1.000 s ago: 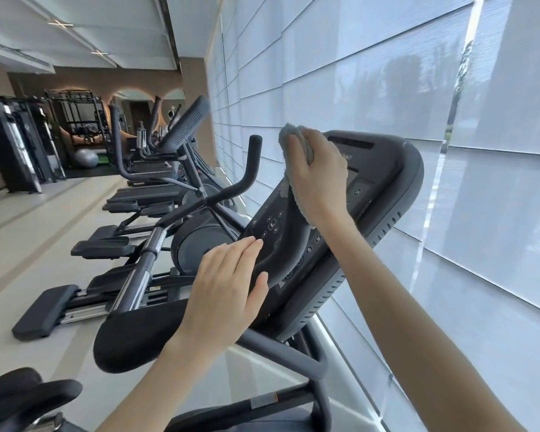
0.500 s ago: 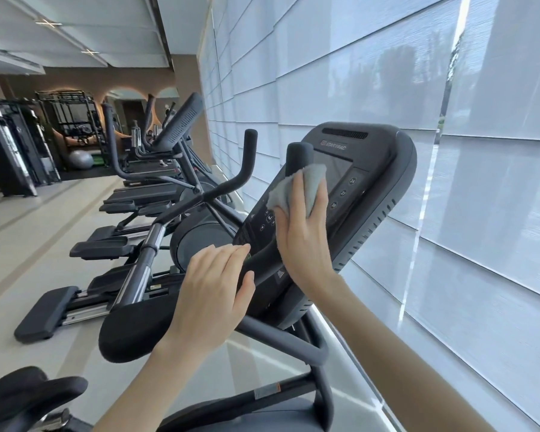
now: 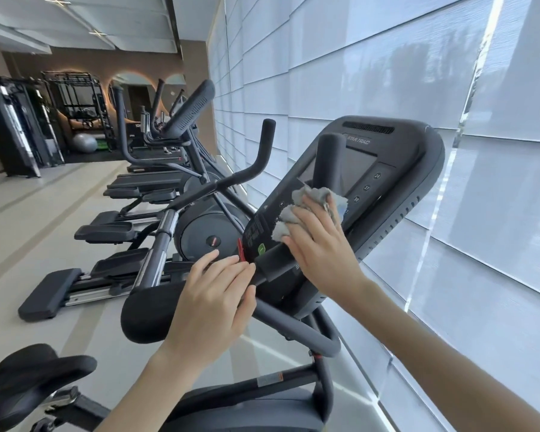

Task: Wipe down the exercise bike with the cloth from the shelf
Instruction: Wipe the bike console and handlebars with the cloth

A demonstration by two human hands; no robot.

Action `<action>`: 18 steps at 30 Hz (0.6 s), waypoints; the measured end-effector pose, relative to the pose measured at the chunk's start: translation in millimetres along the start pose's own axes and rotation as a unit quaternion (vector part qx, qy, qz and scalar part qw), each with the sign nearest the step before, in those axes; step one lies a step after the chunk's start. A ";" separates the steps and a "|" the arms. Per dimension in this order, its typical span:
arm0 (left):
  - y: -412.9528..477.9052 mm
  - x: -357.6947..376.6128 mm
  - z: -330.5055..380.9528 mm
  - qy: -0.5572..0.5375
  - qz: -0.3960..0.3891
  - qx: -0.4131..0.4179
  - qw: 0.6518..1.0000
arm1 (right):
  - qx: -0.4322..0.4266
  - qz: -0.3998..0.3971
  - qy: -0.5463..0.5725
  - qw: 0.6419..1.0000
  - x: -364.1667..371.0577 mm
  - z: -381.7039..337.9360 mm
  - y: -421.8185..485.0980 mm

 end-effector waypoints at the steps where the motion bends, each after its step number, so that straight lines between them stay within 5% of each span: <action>1: -0.7 -0.2 0.1 -0.001 0.001 0.001 1.000 | 0.009 0.005 0.025 1.000 0.6 -4.2 -4.4; 5: -0.1 -3.4 -1.8 0.003 0.018 -0.007 1.000 | -0.028 -0.008 0.069 0.997 1.9 -16.2 -13.8; 10: -1.4 -3.6 0.2 0.003 0.036 0.009 0.999 | -0.121 0.022 -0.074 0.990 -12.7 18.8 15.4; 18: -7.2 -6.7 -0.8 -0.001 0.063 -0.004 0.998 | 0.067 0.075 0.087 0.991 17.3 -34.8 -18.2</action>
Point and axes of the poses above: each hand's wrist, its own y-axis towards the middle knuckle, its own x-axis out of the palm, z = x × y, the point moved 5 cm from there along y, towards the middle knuckle
